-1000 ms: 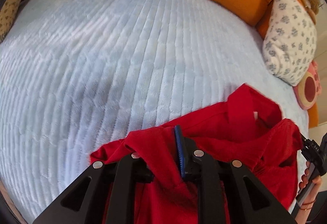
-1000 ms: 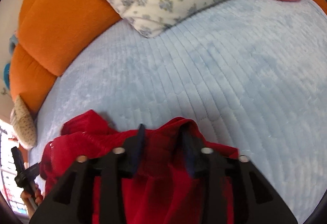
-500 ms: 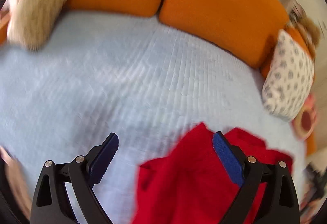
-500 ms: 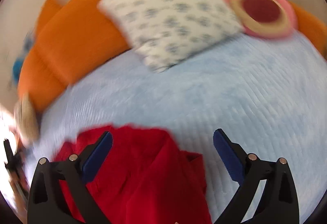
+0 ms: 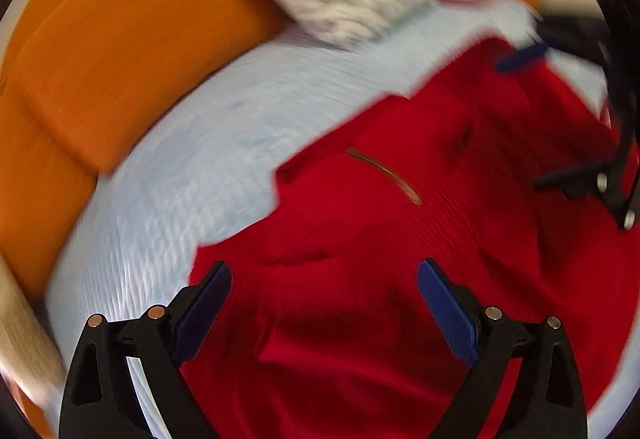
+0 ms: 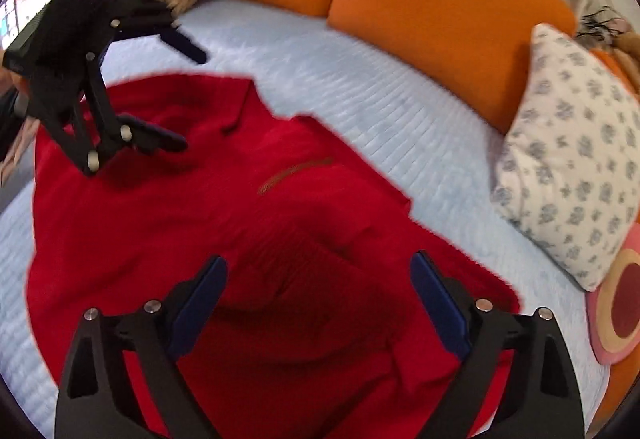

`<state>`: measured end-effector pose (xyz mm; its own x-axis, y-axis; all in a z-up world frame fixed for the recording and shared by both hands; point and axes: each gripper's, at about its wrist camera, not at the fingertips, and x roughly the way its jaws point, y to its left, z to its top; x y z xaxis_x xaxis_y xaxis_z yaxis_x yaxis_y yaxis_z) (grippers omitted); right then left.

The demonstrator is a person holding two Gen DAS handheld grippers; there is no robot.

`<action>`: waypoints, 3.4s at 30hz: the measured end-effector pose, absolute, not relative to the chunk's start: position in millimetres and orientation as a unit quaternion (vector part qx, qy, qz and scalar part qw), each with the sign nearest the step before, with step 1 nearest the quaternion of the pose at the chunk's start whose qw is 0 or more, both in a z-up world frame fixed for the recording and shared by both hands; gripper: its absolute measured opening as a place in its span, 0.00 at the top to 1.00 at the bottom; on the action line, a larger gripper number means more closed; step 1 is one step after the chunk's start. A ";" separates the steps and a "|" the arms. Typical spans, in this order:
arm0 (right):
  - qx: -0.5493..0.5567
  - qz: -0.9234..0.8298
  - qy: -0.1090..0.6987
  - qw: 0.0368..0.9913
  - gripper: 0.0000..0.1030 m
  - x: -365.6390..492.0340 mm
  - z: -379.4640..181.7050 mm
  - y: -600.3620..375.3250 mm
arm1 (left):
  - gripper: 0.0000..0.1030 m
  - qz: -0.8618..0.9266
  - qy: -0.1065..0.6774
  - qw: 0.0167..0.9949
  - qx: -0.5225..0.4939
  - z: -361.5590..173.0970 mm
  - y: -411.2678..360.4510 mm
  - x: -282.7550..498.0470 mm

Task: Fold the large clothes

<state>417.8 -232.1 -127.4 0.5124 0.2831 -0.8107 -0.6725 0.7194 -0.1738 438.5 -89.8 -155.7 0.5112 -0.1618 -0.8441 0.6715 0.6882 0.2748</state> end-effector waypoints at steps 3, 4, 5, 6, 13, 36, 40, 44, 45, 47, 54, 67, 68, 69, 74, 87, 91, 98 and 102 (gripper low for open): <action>-0.246 0.297 0.406 0.829 0.12 420.3 -142.2 -232.9 | 0.08 -0.278 0.442 0.793 0.314 -176.9 -104.4 440.9; -0.249 0.301 0.408 0.825 0.12 423.3 -148.7 -232.5 | 0.08 -0.279 0.447 0.791 0.312 -182.0 -106.0 443.0; -0.252 0.300 0.410 0.824 0.12 424.3 -153.5 -231.6 | 0.08 -0.284 0.456 0.787 0.304 -188.0 -107.9 446.1; -0.252 0.299 0.416 0.821 0.12 428.5 -159.4 -230.8 | 0.08 -0.285 0.458 0.786 0.301 -189.5 -108.6 445.5; -0.247 0.311 0.459 0.795 0.17 439.1 -195.4 -217.4 | 0.08 -0.284 0.449 0.799 0.282 -203.0 -104.6 447.1; -0.205 0.153 0.395 0.882 0.78 496.9 -129.4 -211.9 | 0.08 -0.130 0.424 0.873 0.203 -156.5 -65.7 474.8; -0.194 0.144 0.426 0.872 0.78 512.8 -162.4 -204.7 | 0.08 -0.120 0.457 0.854 0.217 -186.1 -67.4 483.1; -0.211 0.120 0.459 0.854 0.48 522.0 -194.0 -199.2 | 0.05 -0.120 0.480 0.846 0.199 -205.1 -63.7 493.1; -0.223 0.105 0.462 0.852 0.46 522.9 -199.3 -198.6 | 0.04 -0.119 0.489 0.843 0.189 -209.4 -61.0 495.2; -0.204 0.096 0.452 0.863 0.32 517.3 -190.1 -204.9 | 0.02 -0.118 0.498 0.844 0.163 -210.8 -56.3 496.1; -0.154 0.113 0.403 0.895 0.09 479.4 -114.2 -264.6 | 0.03 -0.139 0.489 0.853 0.122 -188.7 -33.1 478.4; -0.056 0.049 0.475 0.877 0.29 467.3 -168.1 -379.0 | 0.03 -0.131 0.478 0.868 0.042 -140.1 58.8 474.5; -0.060 0.054 0.479 0.874 0.39 470.2 -172.2 -376.5 | 0.03 -0.129 0.479 0.867 0.040 -139.1 61.5 476.1; -0.063 0.054 0.487 0.870 0.55 473.4 -179.0 -373.0 | 0.02 -0.129 0.480 0.867 0.038 -138.9 62.7 475.9; -0.069 0.017 0.474 0.878 0.94 476.3 -186.9 -373.1 | 0.03 -0.139 0.481 0.865 0.031 -138.5 70.0 471.6; -0.054 -0.079 0.501 0.860 0.92 489.0 -224.2 -392.1 | 0.03 -0.044 0.518 0.849 0.093 -175.5 77.0 493.7; -0.050 -0.075 0.492 0.866 0.92 486.2 -226.1 -394.1 | 0.06 -0.071 0.530 0.839 0.102 -196.7 59.3 496.1; -0.029 -0.057 0.481 0.874 0.91 479.9 -222.8 -397.6 | 0.76 -0.073 0.531 0.842 0.064 -206.1 43.2 498.3; 0.017 -0.043 0.470 0.881 0.93 473.7 -209.5 -410.5 | 0.90 -0.057 0.523 0.850 0.018 -197.0 53.6 501.1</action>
